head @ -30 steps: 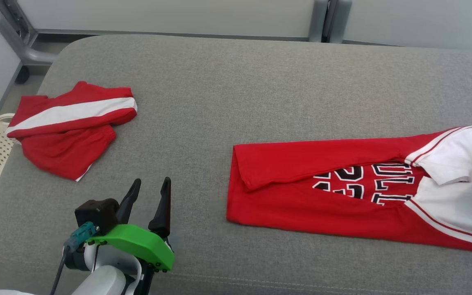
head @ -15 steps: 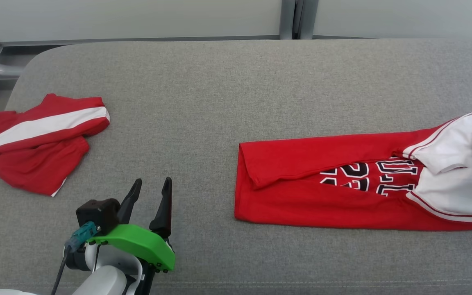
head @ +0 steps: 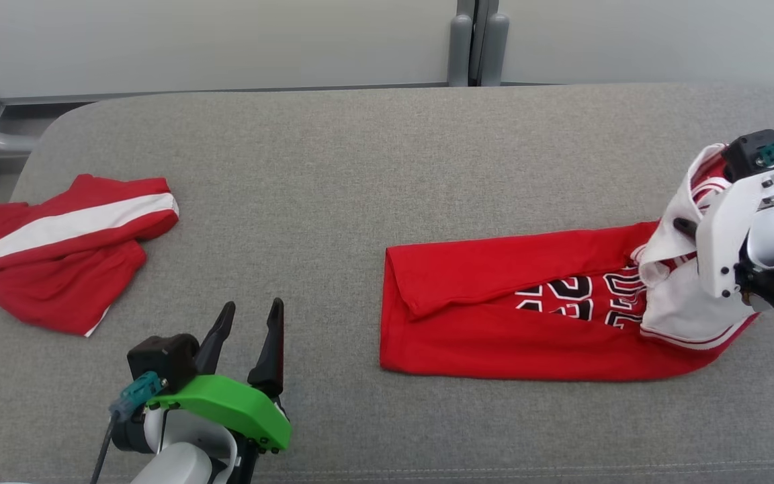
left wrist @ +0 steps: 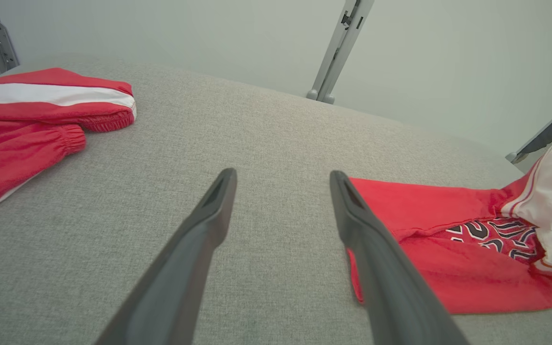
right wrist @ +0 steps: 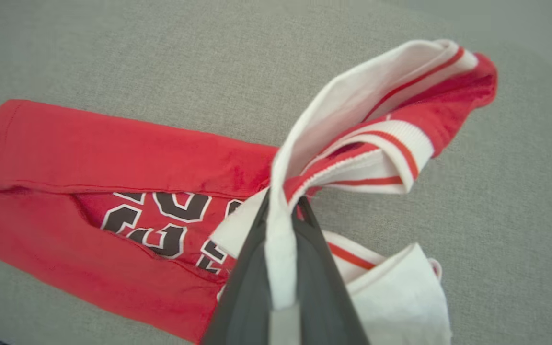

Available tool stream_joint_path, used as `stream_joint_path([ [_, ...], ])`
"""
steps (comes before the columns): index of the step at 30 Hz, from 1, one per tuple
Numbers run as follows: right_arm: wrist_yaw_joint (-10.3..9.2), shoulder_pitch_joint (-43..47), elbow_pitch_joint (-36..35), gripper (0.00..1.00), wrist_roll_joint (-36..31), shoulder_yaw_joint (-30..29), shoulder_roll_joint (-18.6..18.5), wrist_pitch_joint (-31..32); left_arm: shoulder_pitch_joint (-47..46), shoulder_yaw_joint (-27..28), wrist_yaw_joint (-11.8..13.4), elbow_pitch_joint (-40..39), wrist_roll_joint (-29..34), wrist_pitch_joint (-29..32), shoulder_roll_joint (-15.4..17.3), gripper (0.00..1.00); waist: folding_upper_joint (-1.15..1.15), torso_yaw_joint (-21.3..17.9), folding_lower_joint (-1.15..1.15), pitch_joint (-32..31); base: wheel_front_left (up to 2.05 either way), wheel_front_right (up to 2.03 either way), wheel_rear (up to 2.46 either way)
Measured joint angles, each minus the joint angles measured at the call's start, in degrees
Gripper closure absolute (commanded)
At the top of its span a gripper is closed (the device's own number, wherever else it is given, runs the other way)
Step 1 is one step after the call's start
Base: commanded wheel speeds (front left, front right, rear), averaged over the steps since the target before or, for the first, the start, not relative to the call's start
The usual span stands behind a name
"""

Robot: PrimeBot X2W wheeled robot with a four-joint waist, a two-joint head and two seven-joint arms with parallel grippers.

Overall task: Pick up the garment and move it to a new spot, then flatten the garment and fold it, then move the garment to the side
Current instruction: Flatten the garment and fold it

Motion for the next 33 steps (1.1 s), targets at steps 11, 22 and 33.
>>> stream_joint_path([
  [11, -0.01, 4.9, -16.2, 1.00, -6.1, -2.8, 4.0, 11.1, 0.4, 0.0, -0.9, 0.6, -0.3, -0.9, -0.7, 0.00, 0.00, 0.7, 0.00, -1.5, 0.00, 0.00, 0.00],
  [22, -0.01, 5.0, -14.8, 1.00, -15.9, -5.3, 17.1, 17.1, -0.6, -1.2, -2.6, 2.3, -0.2, -1.1, -2.5, 0.00, 0.00, 3.7, 0.00, -1.3, 0.00, 0.00, 0.00],
  [33, -0.01, 2.7, -4.1, 1.00, -23.5, -11.0, 25.0, 16.3, -2.3, -2.3, -4.0, 5.1, -0.1, -1.6, -4.8, 0.00, 0.00, 9.3, 0.00, -0.4, 0.00, 0.00, 0.00],
])
